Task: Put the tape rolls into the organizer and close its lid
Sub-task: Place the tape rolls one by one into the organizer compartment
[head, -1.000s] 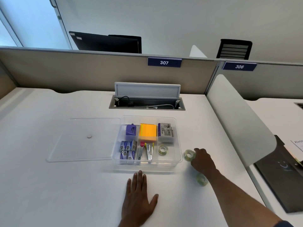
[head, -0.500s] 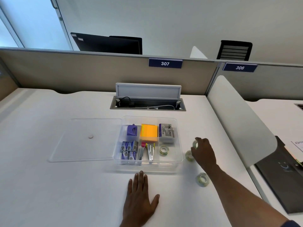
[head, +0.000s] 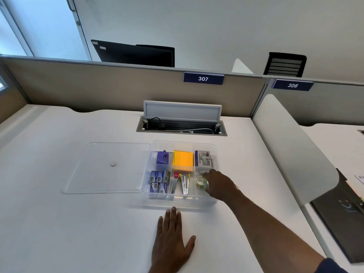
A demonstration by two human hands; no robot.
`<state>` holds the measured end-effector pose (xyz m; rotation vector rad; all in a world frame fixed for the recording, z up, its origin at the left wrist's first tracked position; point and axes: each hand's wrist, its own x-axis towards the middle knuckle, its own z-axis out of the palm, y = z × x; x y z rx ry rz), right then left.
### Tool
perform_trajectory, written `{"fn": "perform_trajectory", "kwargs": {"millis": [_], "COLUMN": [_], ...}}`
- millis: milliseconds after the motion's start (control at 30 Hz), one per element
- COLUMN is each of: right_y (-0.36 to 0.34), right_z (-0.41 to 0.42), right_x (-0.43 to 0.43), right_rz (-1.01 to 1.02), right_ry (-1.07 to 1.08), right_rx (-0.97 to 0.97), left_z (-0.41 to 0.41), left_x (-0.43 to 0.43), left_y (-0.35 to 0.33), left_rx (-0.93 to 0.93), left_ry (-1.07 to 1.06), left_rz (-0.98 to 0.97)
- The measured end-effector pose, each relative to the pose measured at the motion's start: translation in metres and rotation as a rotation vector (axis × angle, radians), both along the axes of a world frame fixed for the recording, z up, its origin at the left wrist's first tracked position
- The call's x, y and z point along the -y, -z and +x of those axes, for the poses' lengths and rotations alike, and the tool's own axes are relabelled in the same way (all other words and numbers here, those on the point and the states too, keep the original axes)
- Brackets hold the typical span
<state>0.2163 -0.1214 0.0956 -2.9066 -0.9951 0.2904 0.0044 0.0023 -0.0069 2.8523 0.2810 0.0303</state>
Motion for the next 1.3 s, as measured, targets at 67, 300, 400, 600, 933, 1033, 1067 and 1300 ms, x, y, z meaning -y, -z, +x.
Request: {"fn": "perform_trajectory", "kwargs": {"millis": [67, 300, 400, 600, 933, 1033, 1067, 1300], "right_y": [0.003, 0.008, 0.01, 0.005, 0.021, 0.03, 0.031, 0.032], "right_z": [0.001, 0.006, 0.006, 0.007, 0.004, -0.001, -0.002, -0.01], "right_x": [-0.001, -0.006, -0.006, -0.004, 0.079, 0.09, 0.09, 0.08], "right_rz": [-0.045, -0.07, -0.064, 0.263, 0.225, 0.11, 0.095, 0.074], "right_ry": [-0.005, -0.001, -0.001, 0.11, 0.606, 0.48, 0.457, 0.424], "right_rx": [0.008, 0.019, 0.024, 0.254, -0.044, -0.29, -0.314, -0.094], "left_z": [0.0, 0.001, 0.001, 0.001, -0.001, -0.001, -0.001, -0.002], "left_x": [0.0, 0.0, 0.0, -0.001, -0.001, -0.001, -0.001, -0.001], "left_y": [0.0, -0.001, 0.0, -0.003, 0.0, 0.0, 0.0, 0.001], "left_rx": [0.0, -0.015, -0.024, -0.023, 0.021, 0.027, 0.025, 0.008], "left_ry": [0.0, -0.001, -0.002, 0.002, 0.008, 0.011, 0.012, 0.012], "left_rz": [-0.003, -0.012, -0.014, -0.003, -0.005, 0.003, 0.005, 0.005]}}
